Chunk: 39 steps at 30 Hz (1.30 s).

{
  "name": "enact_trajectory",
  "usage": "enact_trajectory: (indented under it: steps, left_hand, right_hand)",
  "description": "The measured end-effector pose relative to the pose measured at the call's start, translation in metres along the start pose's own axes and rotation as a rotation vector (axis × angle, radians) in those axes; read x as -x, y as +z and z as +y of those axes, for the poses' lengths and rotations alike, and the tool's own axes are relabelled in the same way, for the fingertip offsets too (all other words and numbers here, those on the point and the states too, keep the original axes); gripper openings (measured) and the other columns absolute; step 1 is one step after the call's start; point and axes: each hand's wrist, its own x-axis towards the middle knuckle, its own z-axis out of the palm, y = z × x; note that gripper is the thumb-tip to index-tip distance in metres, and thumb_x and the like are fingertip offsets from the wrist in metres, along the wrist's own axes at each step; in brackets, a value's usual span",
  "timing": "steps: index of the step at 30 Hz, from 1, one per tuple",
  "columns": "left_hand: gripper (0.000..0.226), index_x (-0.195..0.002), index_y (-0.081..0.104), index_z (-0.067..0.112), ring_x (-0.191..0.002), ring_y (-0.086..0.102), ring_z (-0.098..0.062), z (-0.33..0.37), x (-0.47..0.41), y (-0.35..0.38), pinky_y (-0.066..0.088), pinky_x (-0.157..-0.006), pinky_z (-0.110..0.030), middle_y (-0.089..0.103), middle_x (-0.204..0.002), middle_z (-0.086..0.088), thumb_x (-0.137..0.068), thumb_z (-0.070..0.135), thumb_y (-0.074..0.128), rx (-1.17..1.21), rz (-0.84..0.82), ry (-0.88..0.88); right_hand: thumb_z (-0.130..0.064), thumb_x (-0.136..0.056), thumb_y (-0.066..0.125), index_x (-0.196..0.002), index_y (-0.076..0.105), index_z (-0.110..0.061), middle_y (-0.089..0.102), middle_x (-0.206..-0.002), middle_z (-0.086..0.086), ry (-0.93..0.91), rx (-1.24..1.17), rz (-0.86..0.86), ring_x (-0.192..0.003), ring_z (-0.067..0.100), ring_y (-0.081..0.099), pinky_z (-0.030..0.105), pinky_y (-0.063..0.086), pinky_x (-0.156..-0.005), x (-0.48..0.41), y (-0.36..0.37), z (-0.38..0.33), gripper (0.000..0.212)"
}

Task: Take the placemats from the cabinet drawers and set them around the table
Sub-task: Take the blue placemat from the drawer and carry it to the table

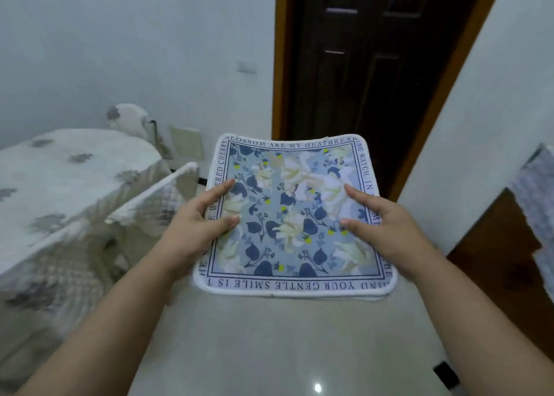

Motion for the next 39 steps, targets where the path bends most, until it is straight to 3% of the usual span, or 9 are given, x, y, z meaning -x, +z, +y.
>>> enact_trajectory:
  steps: [3,7,11,15,19,28,33,39]
  left_hand:
    - [0.062,-0.127,0.064,0.051,-0.106,0.072,-0.018,0.010,-0.004,-0.065,0.061,-0.083,-0.036,0.070,-0.126,0.011,-0.085,0.008,0.077,-0.059,0.107,0.023]
    - [0.062,-0.128,0.062,0.054,-0.103,0.073,-0.014,0.014,-0.005,-0.136,0.062,-0.078,-0.031,0.069,-0.125,0.019,-0.086,0.010,0.077,-0.117,0.256,0.030]
    - [0.062,-0.131,0.059,0.055,-0.113,0.068,-0.009,0.009,-0.009,-0.194,0.058,-0.091,-0.034,0.063,-0.133,0.021,-0.086,0.017,0.078,-0.234,0.418,0.035]
    - [0.065,-0.134,0.059,0.050,-0.111,0.068,-0.007,-0.004,-0.017,-0.234,0.059,-0.087,-0.028,0.063,-0.134,0.017,-0.088,0.009,0.076,-0.211,0.579,0.043]
    - [0.065,-0.135,0.058,0.050,-0.117,0.065,-0.008,-0.005,-0.023,-0.265,0.058,-0.091,-0.029,0.061,-0.136,0.021,-0.090,0.005,0.072,-0.227,0.693,0.051]
    - [0.059,-0.133,0.060,0.048,-0.120,0.063,-0.006,-0.014,-0.032,-0.322,0.059,-0.091,-0.037,0.056,-0.140,0.022,-0.094,0.004,0.067,-0.253,0.992,0.044]
    - [0.057,-0.130,0.061,0.050,-0.121,0.062,-0.006,-0.018,-0.028,-0.373,0.058,-0.092,-0.035,0.055,-0.139,0.025,-0.095,0.005,0.066,-0.265,1.094,0.009]
    - [0.054,-0.129,0.062,0.050,-0.116,0.066,-0.010,-0.024,-0.035,-0.459,0.060,-0.086,-0.034,0.055,-0.140,0.020,-0.096,0.008,0.066,-0.241,1.095,-0.005]
  right_hand:
    - [-0.021,-0.078,0.086,-0.122,0.065,-0.056,0.069,-0.109,-0.032,-0.038,-0.045,-0.096,-0.095,0.002,0.072,0.020,0.059,-0.071,-0.048,0.064,-0.014,0.060]
    - [-0.020,-0.077,0.086,-0.123,0.066,-0.053,0.070,-0.118,-0.019,-0.053,-0.102,-0.236,-0.097,0.006,0.073,0.025,0.060,-0.073,-0.104,0.140,-0.029,0.060]
    - [-0.019,-0.077,0.087,-0.127,0.066,-0.046,0.070,-0.119,-0.022,-0.091,-0.096,-0.375,-0.105,0.005,0.070,0.028,0.060,-0.084,-0.165,0.208,-0.039,0.061]
    - [-0.015,-0.078,0.086,-0.131,0.064,-0.042,0.068,-0.111,-0.035,-0.150,-0.078,-0.514,-0.104,0.001,0.069,0.025,0.058,-0.087,-0.225,0.274,-0.043,0.063]
    - [-0.017,-0.077,0.087,-0.130,0.065,-0.045,0.071,-0.116,-0.024,-0.172,-0.107,-0.671,-0.105,0.005,0.070,0.033,0.059,-0.090,-0.283,0.333,-0.047,0.064]
    - [-0.028,-0.076,0.088,-0.137,0.057,-0.044,0.065,-0.131,-0.012,-0.388,-0.032,-0.960,-0.108,0.000,0.067,0.025,0.056,-0.091,-0.370,0.462,-0.075,0.070]
    - [-0.033,-0.077,0.087,-0.138,0.054,-0.047,0.062,-0.131,-0.017,-0.443,0.012,-1.027,-0.099,-0.010,0.065,0.009,0.053,-0.076,-0.389,0.538,-0.093,0.071]
    - [-0.044,-0.074,0.086,-0.137,0.051,-0.052,0.059,-0.135,-0.016,-0.501,0.095,-1.002,-0.107,-0.002,0.064,0.025,0.054,-0.094,-0.409,0.625,-0.110,0.073]
